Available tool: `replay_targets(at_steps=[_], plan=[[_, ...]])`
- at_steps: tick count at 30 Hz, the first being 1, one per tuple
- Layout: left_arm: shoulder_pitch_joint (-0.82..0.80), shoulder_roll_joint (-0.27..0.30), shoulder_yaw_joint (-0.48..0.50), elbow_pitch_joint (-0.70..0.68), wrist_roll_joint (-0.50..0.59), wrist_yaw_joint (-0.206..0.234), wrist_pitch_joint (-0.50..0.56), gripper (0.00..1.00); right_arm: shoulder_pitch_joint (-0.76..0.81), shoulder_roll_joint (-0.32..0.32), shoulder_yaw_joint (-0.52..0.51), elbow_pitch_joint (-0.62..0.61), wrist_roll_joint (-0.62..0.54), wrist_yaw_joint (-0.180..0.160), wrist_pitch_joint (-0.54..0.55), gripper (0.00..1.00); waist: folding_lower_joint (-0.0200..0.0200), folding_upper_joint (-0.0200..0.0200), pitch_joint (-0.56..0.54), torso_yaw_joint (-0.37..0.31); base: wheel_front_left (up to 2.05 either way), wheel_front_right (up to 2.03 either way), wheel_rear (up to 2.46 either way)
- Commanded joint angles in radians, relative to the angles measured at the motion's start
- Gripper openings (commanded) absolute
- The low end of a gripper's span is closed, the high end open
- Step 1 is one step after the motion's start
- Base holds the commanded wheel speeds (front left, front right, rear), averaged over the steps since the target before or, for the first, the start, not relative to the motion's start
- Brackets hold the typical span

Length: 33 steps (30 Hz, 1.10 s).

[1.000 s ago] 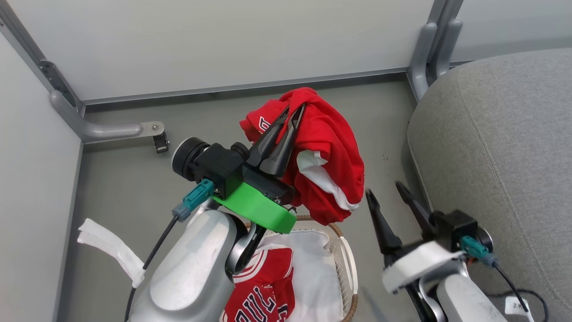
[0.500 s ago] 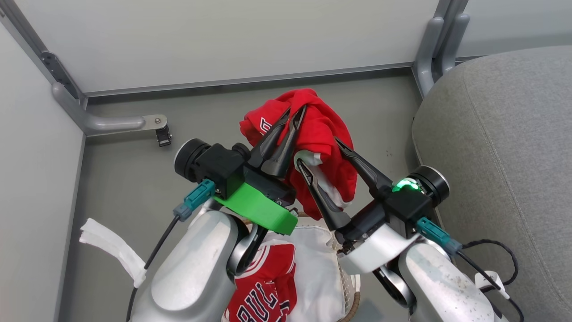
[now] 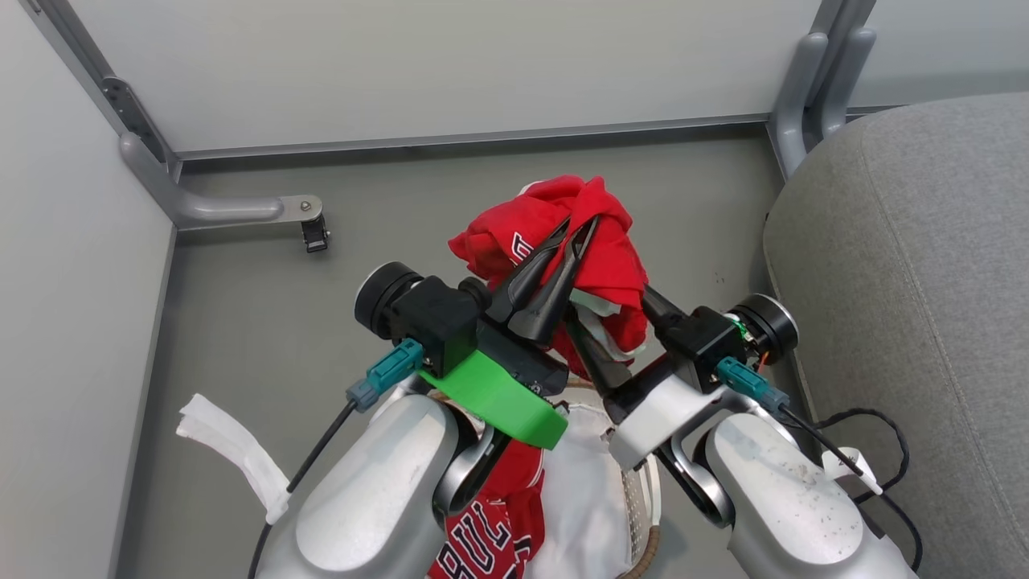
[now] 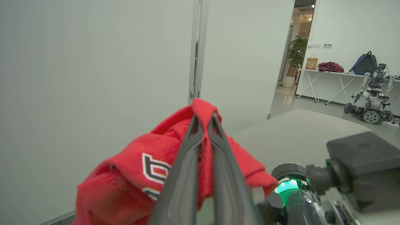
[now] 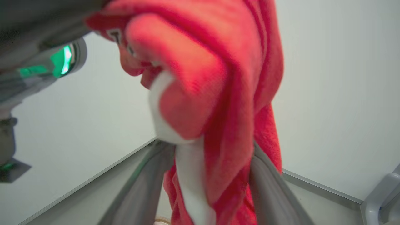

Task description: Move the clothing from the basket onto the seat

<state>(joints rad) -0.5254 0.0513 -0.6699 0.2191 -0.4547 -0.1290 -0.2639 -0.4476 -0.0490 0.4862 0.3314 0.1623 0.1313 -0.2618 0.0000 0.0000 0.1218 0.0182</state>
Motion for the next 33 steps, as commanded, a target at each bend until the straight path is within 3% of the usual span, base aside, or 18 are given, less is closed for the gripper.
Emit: replay_targets(at_steps=[1, 8, 9, 10, 11, 21, 33], plan=[[-0.005, 0.0, 0.001, 0.003, -0.007, -0.003, -0.001, 0.0, -0.005, -0.004, 0.005, 0.005, 0.018, -0.001, -0.005, 0.0, 0.0, 0.0, 0.003, 0.002, 0.0, 0.0, 0.0], [0.015, 0.0, 0.045, 0.024, 0.014, -0.003, -0.001, 0.0, 0.016, -0.004, -0.025, -0.031, 0.038, -0.001, -0.005, 0.0, 0.0, 0.0, 0.008, -0.022, 0.0, 0.0, 0.0], [0.024, 0.001, 0.052, 0.023, 0.009, -0.003, -0.001, 0.39, 0.023, -0.004, -0.03, -0.034, 0.045, -0.001, -0.005, 0.0, 0.0, 0.0, 0.008, -0.028, 0.0, 0.0, 0.0], [0.031, 0.001, 0.06, 0.031, 0.018, -0.003, -0.001, 0.87, 0.029, -0.003, -0.036, -0.042, 0.052, -0.001, -0.005, 0.0, 0.0, 0.0, 0.009, -0.038, 0.0, 0.0, 0.0], [0.033, 0.001, 0.07, 0.031, 0.029, -0.003, -0.001, 1.0, 0.034, -0.004, -0.043, -0.046, 0.056, -0.001, -0.005, 0.0, 0.0, 0.0, 0.01, -0.047, 0.0, 0.0, 0.0], [0.076, 0.014, 0.09, 0.034, 0.125, -0.003, -0.001, 1.0, 0.082, -0.003, -0.119, -0.087, 0.093, -0.001, -0.005, 0.0, 0.0, 0.0, 0.025, -0.209, 0.0, 0.0, 0.0], [0.104, 0.041, 0.052, 0.036, 0.141, -0.003, -0.001, 1.0, 0.137, -0.003, -0.208, -0.12, 0.112, -0.001, -0.005, 0.0, 0.0, 0.0, 0.044, -0.464, 0.0, 0.0, 0.0]])
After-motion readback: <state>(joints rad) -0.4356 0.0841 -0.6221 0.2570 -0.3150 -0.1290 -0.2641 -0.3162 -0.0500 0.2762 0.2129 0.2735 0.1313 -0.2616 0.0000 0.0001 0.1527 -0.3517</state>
